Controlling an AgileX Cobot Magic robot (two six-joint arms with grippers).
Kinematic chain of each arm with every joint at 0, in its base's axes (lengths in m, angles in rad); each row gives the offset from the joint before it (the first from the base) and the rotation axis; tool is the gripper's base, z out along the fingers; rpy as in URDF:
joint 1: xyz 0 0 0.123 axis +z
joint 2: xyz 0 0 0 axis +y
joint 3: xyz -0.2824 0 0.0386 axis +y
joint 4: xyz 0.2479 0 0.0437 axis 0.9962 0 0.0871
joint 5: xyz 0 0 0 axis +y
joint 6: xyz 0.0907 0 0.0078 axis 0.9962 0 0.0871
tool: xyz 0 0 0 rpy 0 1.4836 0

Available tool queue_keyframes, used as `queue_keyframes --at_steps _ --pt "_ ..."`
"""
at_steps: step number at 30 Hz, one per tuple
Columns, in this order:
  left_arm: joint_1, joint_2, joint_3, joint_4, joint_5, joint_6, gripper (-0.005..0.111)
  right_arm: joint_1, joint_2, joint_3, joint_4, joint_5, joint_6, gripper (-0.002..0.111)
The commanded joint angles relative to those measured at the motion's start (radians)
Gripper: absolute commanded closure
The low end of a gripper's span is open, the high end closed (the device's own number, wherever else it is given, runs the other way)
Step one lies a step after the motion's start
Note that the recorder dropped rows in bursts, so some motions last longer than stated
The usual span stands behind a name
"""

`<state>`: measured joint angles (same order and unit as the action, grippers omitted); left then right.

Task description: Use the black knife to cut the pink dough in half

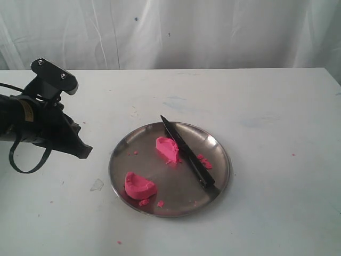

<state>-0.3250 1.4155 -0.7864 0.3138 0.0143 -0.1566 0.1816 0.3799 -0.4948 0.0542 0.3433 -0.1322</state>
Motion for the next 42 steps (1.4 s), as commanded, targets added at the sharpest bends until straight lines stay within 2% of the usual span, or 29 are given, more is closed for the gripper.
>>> queue_keyframes --at_steps 1,4,8,13,15,19,20,22,27,34,39,42 --pt "0.003 -0.007 0.007 0.000 0.002 -0.002 0.107 -0.003 -0.063 0.008 0.002 0.099 0.009 0.108" --pt "0.003 -0.007 0.007 0.000 0.002 -0.002 0.107 -0.003 -0.088 0.008 -0.007 0.112 0.009 0.108" --pt "0.003 -0.007 0.007 0.000 0.002 -0.002 0.107 -0.009 -0.152 0.014 -0.141 0.107 -0.004 0.108" --pt "0.003 -0.007 0.007 0.000 0.002 -0.002 0.107 -0.140 -0.252 0.059 -0.084 0.019 -0.051 0.108" --pt "0.003 -0.007 0.007 0.000 0.002 -0.002 0.107 -0.180 -0.296 0.065 -0.086 0.073 -0.048 0.108" --pt "0.003 -0.007 0.007 0.000 0.002 -0.002 0.107 -0.184 -0.361 0.075 -0.120 0.298 -0.051 0.108" --pt "0.003 -0.007 0.007 0.000 0.002 -0.002 0.107 -0.184 -0.361 0.099 -0.120 0.309 -0.073 0.108" --pt "0.003 -0.007 0.007 0.000 0.006 -0.002 0.107 -0.184 -0.368 0.140 -0.080 0.247 -0.173 0.108" --pt "0.003 -0.007 0.007 0.000 0.006 -0.002 0.107 -0.184 -0.380 0.275 -0.054 0.061 -0.154 0.108" --pt "0.003 -0.007 0.007 0.000 0.002 -0.002 0.107 -0.184 -0.380 0.495 -0.079 -0.322 0.220 0.108" --pt "0.003 -0.007 0.007 0.000 0.004 -0.002 0.107 -0.184 -0.380 0.495 -0.227 -0.202 0.220 0.108" --pt "0.003 -0.007 0.007 0.000 0.004 -0.002 0.107 -0.184 -0.380 0.495 -0.229 -0.172 0.220 0.108"
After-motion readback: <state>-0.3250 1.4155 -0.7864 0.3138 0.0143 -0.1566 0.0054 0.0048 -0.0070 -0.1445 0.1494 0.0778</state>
